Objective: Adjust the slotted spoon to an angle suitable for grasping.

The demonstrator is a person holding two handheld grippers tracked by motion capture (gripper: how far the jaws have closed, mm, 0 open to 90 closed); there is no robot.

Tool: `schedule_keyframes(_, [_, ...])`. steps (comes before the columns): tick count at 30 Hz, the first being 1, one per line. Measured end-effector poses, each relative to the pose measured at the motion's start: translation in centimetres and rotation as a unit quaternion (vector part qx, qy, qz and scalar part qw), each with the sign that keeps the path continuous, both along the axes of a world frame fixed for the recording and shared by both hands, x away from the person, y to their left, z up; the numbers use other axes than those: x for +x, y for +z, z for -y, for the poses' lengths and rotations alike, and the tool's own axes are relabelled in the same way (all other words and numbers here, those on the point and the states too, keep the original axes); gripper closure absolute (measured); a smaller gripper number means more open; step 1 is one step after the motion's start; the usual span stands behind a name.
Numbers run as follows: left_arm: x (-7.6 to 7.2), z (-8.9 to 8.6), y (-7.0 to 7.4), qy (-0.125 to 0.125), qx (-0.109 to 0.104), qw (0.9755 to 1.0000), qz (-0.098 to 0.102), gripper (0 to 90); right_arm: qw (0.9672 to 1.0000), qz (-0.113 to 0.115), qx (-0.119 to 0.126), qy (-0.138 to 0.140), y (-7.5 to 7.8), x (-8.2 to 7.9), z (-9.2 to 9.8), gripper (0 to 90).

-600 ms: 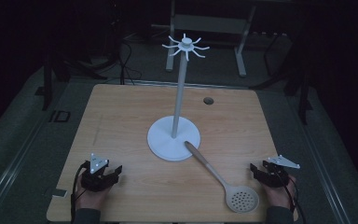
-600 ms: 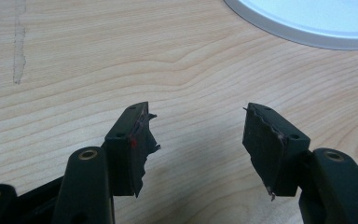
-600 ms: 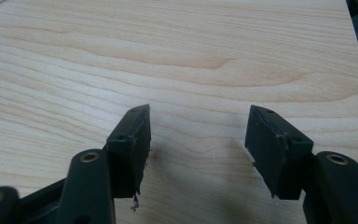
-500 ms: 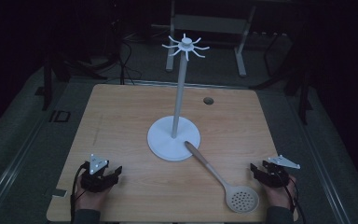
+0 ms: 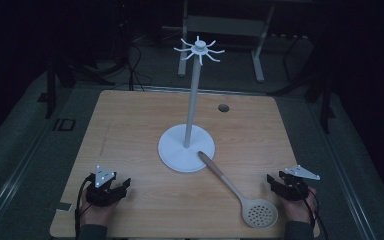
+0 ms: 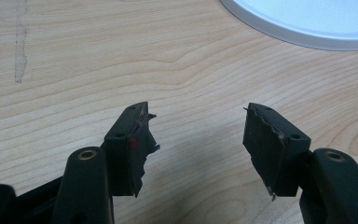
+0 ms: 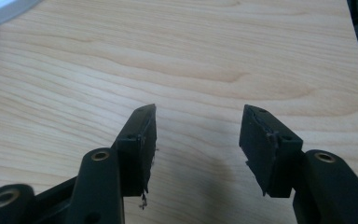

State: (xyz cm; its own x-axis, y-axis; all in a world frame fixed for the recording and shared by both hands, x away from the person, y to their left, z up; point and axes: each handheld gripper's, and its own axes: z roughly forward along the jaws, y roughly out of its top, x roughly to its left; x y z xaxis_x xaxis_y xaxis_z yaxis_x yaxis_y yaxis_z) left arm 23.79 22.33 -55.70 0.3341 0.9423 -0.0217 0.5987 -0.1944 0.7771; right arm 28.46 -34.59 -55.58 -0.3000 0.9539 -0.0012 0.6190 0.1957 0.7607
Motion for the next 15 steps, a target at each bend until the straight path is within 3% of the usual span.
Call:
schedule_keyframes(11, [0.1,0.2,-0.1,-0.002,0.005,1.0000,-0.001,40.7,0.9994,-0.013,0.004,0.030,1.5,0.3,-0.9,46.0])
schedule_keyframes(15, [0.1,0.3,-0.1,-0.002,0.005,1.0000,-0.001,40.4,0.9991,-0.019,-0.006,0.039,2.1,0.5,-1.2,46.0])
